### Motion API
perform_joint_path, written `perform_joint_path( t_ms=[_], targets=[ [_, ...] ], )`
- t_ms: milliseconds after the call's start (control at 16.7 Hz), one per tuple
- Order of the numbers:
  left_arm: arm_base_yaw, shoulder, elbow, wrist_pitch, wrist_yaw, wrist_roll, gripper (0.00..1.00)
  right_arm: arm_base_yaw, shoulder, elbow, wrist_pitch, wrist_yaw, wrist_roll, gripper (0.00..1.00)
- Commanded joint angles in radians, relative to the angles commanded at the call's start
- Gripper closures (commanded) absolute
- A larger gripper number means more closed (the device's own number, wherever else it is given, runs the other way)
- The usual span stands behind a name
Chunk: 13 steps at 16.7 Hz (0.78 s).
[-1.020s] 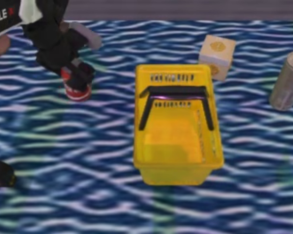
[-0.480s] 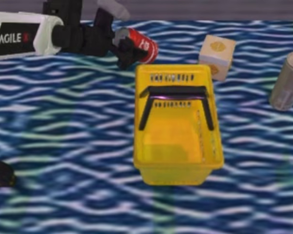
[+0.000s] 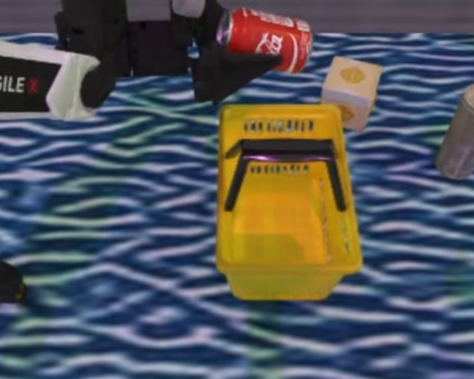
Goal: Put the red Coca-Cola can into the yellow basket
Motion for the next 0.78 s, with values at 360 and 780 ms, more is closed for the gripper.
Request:
perform_joint_path(
  t_ms=[360,780],
  targets=[
    [-0.008,-0.051,-0.041,0.116,0.094,-0.031,1.00,0.000,0.000,0.000,0.000,0.000,0.000,0.00],
    [0.002,0.013,-0.054,0.188,0.096,-0.030,1.00,0.000,0.000,0.000,0.000,0.000,0.000,0.00]
  ],
)
